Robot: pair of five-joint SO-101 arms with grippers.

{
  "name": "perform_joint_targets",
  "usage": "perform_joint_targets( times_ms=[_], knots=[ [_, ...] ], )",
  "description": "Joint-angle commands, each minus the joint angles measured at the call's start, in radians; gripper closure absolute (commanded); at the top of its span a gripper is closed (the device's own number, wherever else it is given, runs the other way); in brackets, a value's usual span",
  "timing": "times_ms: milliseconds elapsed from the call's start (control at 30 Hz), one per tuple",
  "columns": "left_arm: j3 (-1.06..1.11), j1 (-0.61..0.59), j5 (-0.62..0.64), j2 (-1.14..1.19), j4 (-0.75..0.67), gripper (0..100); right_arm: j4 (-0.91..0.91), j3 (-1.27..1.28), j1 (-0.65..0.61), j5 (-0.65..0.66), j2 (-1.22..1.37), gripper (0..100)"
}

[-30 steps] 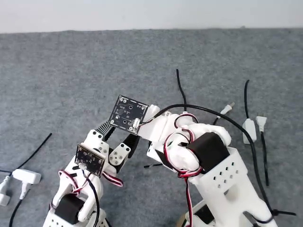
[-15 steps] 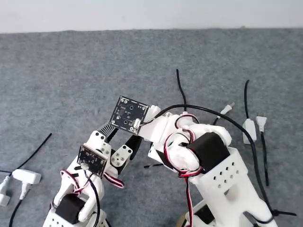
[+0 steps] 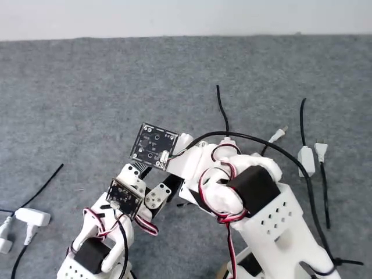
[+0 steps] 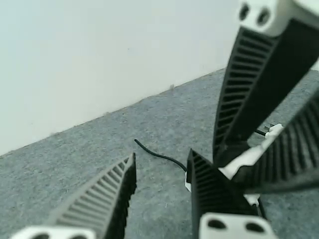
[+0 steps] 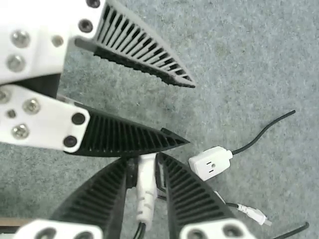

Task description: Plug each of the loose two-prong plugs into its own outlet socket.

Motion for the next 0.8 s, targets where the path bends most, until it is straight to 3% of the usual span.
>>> perform_joint_targets(
  times_ms=[0, 533, 767],
  knots=[
    [-0.002, 0.048, -0.002, 0.009, -0.005, 81, -0.019, -0.089, -0.038, -0.020, -0.028, 99.0],
    [-0.074, -0.199, 0.005, 0.008, -0.034, 81, 0.016, -0.089, -0.031, -0.011, -0.028, 99.0],
    [-0.076, -0.236, 0.029, 0.009, -0.054, 81, 0.051, -0.203, 0.018, 0.040, -0.015, 99.0]
  ],
)
